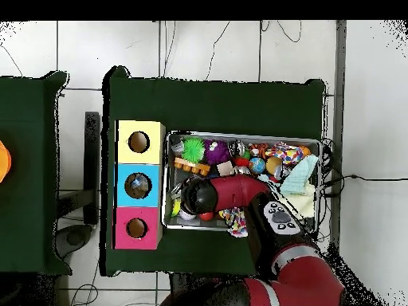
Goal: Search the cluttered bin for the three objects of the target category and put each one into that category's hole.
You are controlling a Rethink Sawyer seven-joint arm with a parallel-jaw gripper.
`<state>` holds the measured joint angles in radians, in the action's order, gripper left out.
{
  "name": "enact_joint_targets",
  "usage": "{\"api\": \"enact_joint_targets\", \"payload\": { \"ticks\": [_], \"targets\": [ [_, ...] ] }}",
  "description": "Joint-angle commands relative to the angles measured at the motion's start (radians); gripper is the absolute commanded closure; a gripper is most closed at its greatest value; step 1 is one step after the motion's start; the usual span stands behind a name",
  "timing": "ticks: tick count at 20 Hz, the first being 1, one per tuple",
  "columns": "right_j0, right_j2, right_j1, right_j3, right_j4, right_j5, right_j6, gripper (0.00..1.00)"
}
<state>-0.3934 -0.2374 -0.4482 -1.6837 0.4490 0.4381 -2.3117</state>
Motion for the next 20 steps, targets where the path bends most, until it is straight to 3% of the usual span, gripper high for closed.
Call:
{"api": "enact_joint_targets", "payload": {
  "ticks": [1,5,6,20],
  "targets": [
    [-0.009,-0.031,0.139,0.136,0.114,-0.077,0.108,0.00],
    [-0.019,-0.039,0.145,0.135,0.108,-0.075,0.109,0.00],
    [-0.016,-0.035,0.146,0.134,0.108,-0.081,0.102,1.00],
    [-0.003,-0.013,0.141,0.129,0.105,-0.107,0.063,1.00]
  ]
}}
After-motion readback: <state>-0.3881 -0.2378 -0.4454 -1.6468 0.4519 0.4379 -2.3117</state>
